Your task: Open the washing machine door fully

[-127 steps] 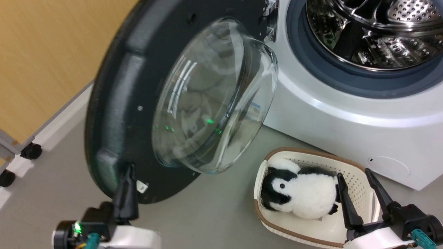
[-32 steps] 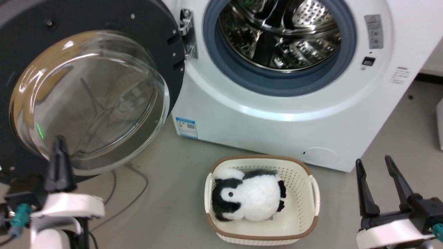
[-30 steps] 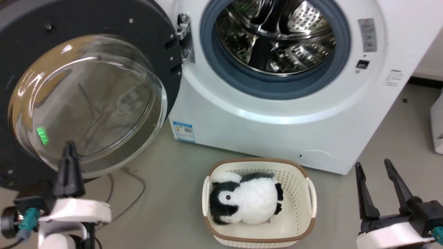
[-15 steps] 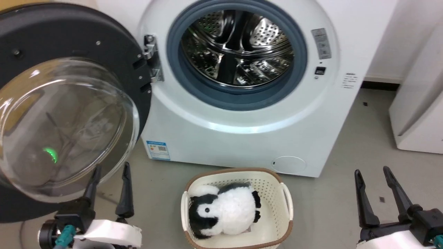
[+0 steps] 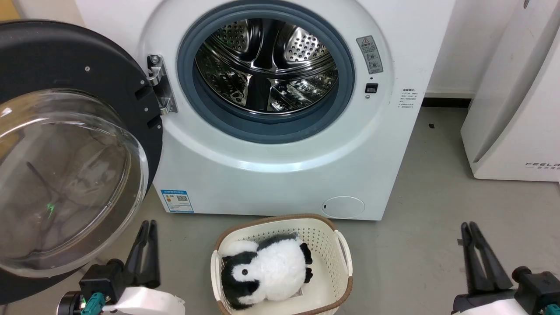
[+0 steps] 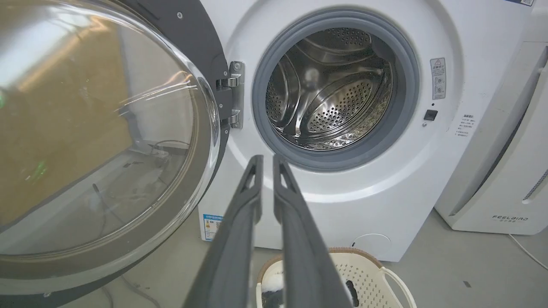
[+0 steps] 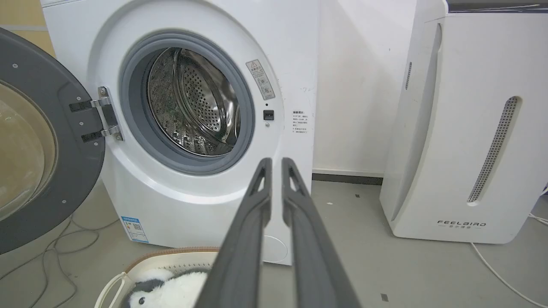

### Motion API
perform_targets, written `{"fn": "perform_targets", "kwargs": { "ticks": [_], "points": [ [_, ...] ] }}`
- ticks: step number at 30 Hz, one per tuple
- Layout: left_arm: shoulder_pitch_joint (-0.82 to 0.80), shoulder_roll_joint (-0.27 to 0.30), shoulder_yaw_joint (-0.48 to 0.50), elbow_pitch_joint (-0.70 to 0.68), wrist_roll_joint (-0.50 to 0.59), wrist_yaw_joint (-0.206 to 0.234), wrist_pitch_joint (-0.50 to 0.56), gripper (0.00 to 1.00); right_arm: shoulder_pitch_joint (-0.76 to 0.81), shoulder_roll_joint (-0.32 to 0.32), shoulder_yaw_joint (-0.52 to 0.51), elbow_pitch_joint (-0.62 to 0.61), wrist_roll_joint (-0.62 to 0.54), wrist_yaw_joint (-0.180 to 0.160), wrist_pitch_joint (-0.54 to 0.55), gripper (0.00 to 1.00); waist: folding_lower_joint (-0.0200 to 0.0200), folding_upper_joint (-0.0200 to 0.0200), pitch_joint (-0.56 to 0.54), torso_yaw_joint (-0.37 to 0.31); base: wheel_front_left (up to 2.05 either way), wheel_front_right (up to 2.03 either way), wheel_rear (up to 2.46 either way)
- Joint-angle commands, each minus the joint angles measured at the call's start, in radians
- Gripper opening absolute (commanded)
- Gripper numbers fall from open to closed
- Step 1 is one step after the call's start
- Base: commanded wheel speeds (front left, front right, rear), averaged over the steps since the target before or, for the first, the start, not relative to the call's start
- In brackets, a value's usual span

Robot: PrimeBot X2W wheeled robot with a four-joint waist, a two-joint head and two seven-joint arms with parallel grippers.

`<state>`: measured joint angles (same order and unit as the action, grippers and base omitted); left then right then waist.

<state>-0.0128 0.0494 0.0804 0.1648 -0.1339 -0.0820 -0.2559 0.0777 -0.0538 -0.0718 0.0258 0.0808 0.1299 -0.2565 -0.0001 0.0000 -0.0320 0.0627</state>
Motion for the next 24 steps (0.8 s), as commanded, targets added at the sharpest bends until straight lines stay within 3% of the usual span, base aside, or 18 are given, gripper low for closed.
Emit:
{"fn": "perform_targets", "kwargs": {
  "ticks": [1, 24],
  "points": [
    [0.0, 0.0, -0.001, -0.001, 0.001, 0.001, 0.002, 0.0, 0.0, 0.0, 0.0, 0.0, -0.001, 0.0, 0.002, 0.0, 0.0001, 0.0, 0.0, -0.001, 0.0, 0.0, 0.0],
    [0.002, 0.0, -0.015, -0.03, 0.024, 0.015, 0.047, 0.0, -0.014, 0.001, 0.013, -0.005, -0.015, 0.0, 0.047, 0.0, 0.0001, 0.0, 0.006, -0.012, 0.0, 0.0, 0.0]
  ]
}}
